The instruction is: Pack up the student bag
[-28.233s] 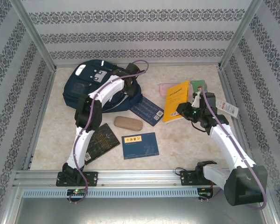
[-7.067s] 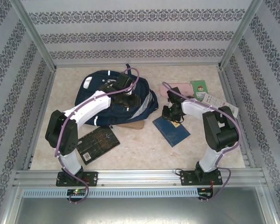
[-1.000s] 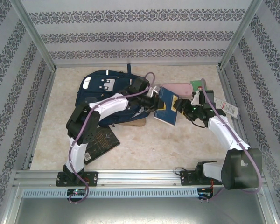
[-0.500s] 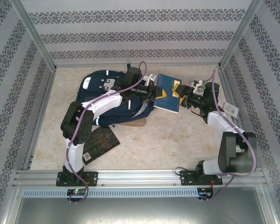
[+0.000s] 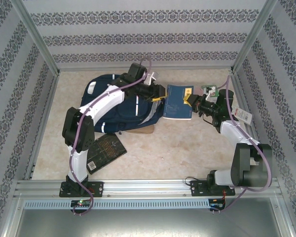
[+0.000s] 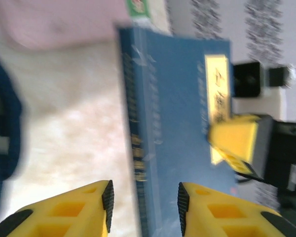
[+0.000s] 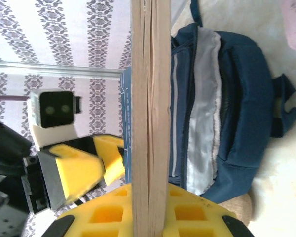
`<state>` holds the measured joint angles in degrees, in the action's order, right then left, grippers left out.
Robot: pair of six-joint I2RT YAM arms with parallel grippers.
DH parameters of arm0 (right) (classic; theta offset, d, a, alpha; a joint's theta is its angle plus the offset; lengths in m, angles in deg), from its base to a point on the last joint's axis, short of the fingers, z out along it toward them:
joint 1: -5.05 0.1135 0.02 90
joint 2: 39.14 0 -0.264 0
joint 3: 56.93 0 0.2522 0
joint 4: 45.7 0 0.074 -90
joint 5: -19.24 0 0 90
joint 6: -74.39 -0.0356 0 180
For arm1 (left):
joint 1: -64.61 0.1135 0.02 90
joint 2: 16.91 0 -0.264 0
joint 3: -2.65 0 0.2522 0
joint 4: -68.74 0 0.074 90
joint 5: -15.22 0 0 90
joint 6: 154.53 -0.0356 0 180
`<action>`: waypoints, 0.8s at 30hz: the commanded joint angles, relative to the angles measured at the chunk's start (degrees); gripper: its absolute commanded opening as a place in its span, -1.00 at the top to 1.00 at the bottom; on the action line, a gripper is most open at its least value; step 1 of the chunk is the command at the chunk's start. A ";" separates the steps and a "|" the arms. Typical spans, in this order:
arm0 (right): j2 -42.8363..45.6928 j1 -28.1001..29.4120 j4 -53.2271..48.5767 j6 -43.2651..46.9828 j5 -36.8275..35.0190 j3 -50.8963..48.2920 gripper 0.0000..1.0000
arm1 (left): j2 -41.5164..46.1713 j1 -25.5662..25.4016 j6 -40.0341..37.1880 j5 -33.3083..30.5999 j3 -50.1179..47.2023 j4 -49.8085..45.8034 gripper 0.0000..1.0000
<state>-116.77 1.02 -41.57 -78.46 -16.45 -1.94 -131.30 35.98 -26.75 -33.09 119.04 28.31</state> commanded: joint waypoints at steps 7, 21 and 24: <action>4.05 -0.43 -7.43 6.95 -3.72 -0.94 1.00 | -9.40 -0.48 -19.73 -37.54 15.26 -29.26 0.09; 7.64 -0.36 -11.37 8.17 -5.44 -2.89 1.00 | -24.29 -3.80 -22.22 -48.71 28.73 -37.47 -0.16; 8.48 -0.36 -11.89 8.20 -6.03 -3.52 1.00 | -24.80 -4.24 -22.14 -48.45 28.74 -37.01 -0.34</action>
<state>-110.10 1.02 -53.42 -71.68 -21.94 -4.56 -154.25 32.73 -47.87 -80.91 146.37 -5.88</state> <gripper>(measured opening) 0.136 0.651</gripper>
